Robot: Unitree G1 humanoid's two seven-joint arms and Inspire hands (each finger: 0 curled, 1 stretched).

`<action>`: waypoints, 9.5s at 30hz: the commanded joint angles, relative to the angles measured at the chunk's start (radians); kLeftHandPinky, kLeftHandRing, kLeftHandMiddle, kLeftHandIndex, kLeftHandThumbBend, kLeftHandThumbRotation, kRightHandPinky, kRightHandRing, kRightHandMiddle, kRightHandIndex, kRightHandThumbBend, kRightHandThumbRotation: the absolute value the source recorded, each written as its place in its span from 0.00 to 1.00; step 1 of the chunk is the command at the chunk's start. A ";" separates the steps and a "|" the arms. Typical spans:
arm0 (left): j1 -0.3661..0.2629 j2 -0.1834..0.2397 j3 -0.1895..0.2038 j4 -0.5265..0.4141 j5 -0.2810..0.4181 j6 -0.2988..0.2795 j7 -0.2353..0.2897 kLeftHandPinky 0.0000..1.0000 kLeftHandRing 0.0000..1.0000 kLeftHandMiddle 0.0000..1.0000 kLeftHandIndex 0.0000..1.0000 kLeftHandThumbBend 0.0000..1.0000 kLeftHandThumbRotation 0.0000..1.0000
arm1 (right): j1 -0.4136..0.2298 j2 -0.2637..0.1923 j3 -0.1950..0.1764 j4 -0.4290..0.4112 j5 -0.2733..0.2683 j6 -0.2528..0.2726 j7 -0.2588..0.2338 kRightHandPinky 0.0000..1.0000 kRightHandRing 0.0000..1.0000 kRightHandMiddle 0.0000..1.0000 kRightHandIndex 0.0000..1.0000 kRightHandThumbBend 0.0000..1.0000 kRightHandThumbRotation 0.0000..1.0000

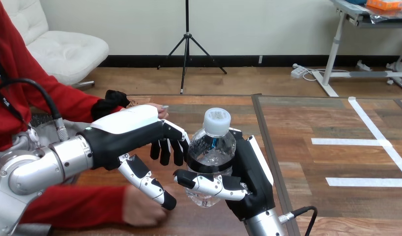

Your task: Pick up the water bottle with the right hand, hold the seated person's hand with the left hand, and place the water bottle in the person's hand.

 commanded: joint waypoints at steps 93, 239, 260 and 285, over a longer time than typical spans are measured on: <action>-0.170 0.136 0.026 0.537 0.317 -0.163 0.289 0.62 0.64 0.69 0.73 1.00 0.28 | -0.160 0.257 -0.002 -0.047 -0.018 -0.047 -0.061 0.19 0.24 0.27 0.29 0.71 0.00; -0.233 0.016 -0.112 0.524 0.354 -0.148 0.414 0.28 0.33 0.39 0.41 0.91 0.00 | -0.187 0.226 -0.030 -0.054 -0.082 -0.008 -0.203 0.19 0.23 0.26 0.27 0.71 0.00; -0.186 0.028 -0.047 0.338 0.269 -0.115 0.315 0.24 0.30 0.36 0.36 0.90 0.00 | -0.205 0.233 -0.047 -0.012 -0.089 0.002 -0.227 0.18 0.22 0.25 0.27 0.73 0.00; -0.176 0.036 0.005 0.230 0.221 -0.086 0.262 0.21 0.26 0.33 0.33 0.88 0.00 | -0.243 0.243 -0.067 0.086 -0.078 -0.023 -0.241 0.17 0.21 0.25 0.26 0.73 0.00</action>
